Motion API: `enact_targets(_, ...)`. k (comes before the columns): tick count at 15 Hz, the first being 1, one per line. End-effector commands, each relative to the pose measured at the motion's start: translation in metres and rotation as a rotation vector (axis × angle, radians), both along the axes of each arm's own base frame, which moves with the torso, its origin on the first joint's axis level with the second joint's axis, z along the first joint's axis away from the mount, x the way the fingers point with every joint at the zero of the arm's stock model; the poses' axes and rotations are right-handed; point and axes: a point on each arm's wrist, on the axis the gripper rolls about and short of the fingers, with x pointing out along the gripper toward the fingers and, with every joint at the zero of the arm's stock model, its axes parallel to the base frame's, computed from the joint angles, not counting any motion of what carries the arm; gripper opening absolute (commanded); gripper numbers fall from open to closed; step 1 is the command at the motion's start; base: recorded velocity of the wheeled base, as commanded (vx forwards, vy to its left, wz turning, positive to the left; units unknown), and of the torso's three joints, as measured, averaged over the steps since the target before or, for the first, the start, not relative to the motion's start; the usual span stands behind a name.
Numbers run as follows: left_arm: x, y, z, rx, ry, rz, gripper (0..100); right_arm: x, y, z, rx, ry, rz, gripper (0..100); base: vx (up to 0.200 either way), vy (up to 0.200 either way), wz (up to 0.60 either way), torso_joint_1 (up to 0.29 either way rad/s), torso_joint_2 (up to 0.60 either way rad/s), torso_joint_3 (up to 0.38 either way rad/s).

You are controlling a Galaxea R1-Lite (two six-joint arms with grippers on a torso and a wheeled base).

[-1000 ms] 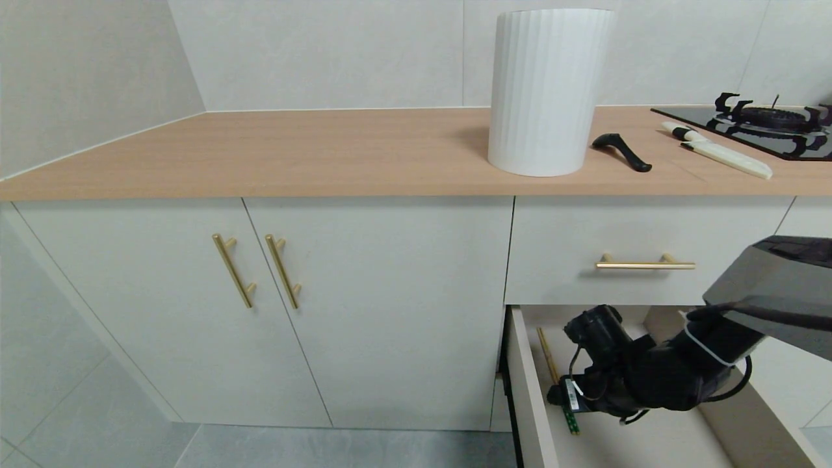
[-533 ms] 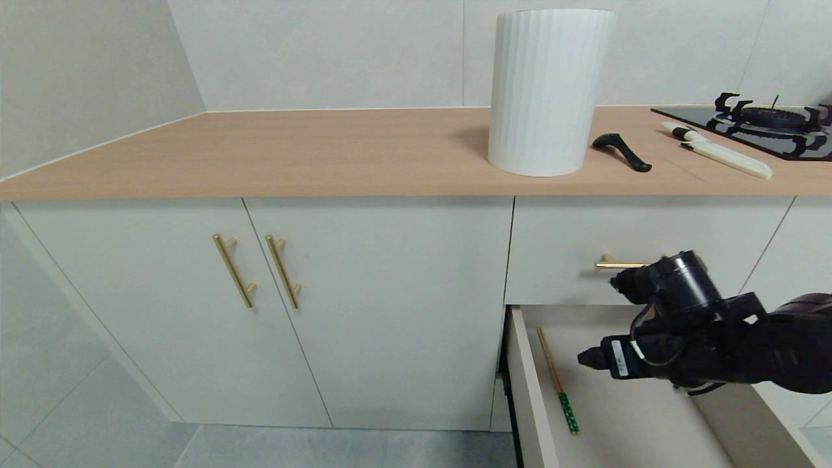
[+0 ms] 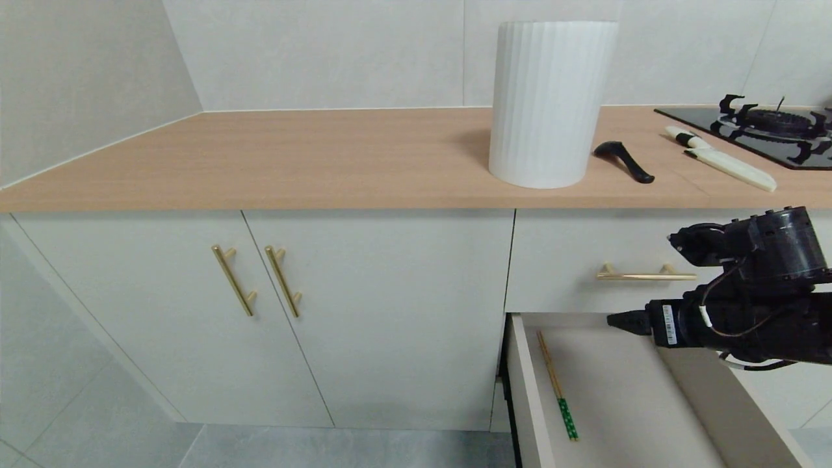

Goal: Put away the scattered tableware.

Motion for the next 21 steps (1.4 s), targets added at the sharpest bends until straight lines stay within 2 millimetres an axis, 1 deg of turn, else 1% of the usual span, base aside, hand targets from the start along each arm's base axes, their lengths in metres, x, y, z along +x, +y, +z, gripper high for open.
enact_targets(1,0.0,0.0,0.0,0.0,0.0,0.001,100,-0.002,-0.001,0.004,0.004,-0.018,0.001,100,0.0,0.0,0.0,0.061,-0.59,-0.364)
enact_targets(2,0.0,0.0,0.0,0.0,0.0,0.001,100,-0.001,-0.004,0.004,0.002,-0.017,-0.009,100,0.0,0.0,0.0,0.027,-0.54,-0.344)
enact_targets(8,0.0,0.0,0.0,0.0,0.0,0.001,100,0.0,-0.005,0.003,-0.002,-0.014,-0.01,100,0.0,0.0,0.0,0.132,-0.47,-0.33)
enact_targets(10,0.0,0.0,0.0,0.0,0.0,0.001,100,0.003,-0.005,0.004,-0.014,-0.023,-0.005,100,0.0,0.0,0.0,0.154,-0.46,-0.315)
enact_targets(12,0.0,0.0,0.0,0.0,0.0,0.001,100,0.011,-0.008,0.008,-0.024,-0.038,-0.011,100,0.0,0.0,0.0,0.171,-0.47,-0.303)
enact_targets(13,0.0,0.0,0.0,0.0,0.0,0.001,100,0.023,-0.008,0.015,-0.016,-0.063,-0.024,100,0.0,0.0,0.0,0.173,-0.48,-0.305)
enact_targets(14,0.0,0.0,0.0,0.0,0.001,0.001,100,0.04,-0.007,0.027,-0.002,-0.106,-0.016,100,0.0,0.0,0.0,0.178,-0.49,-0.3)
enact_targets(15,0.0,0.0,0.0,0.0,0.0,0.001,100,0.053,-0.005,0.036,-0.008,-0.144,-0.001,100,0.0,0.0,0.0,0.203,-0.48,-0.295)
enact_targets(16,0.0,0.0,0.0,0.0,0.001,0.001,100,0.07,-0.006,0.045,-0.029,-0.185,0.0,100,0.0,0.0,0.0,0.105,-0.26,-0.168)
enact_targets(17,0.0,0.0,0.0,0.0,0.001,0.001,100,0.082,-0.007,0.052,-0.043,-0.215,0.002,100,0.0,0.0,0.0,0.061,-0.14,-0.09)
enact_targets(18,0.0,0.0,0.0,0.0,0.001,0.001,100,0.095,-0.007,0.051,-0.058,-0.224,0.002,100,0.0,0.0,0.0,0.036,-0.09,-0.056)
enact_targets(19,0.0,0.0,0.0,0.0,0.0,0.001,100,0.109,-0.006,0.044,-0.07,-0.213,0.004,100,0.0,0.0,0.0,0.0,0.0,0.0)
enact_targets(20,0.0,0.0,0.0,0.0,0.0,0.001,100,0.119,-0.005,0.034,-0.075,-0.189,0.003,100,0.0,0.0,0.0,0.0,0.0,0.0)
enact_targets(21,0.0,0.0,0.0,0.0,0.001,0.001,100,0.133,-0.007,0.02,-0.084,-0.16,-0.01,100,0.0,0.0,0.0,0.0,0.0,0.0)
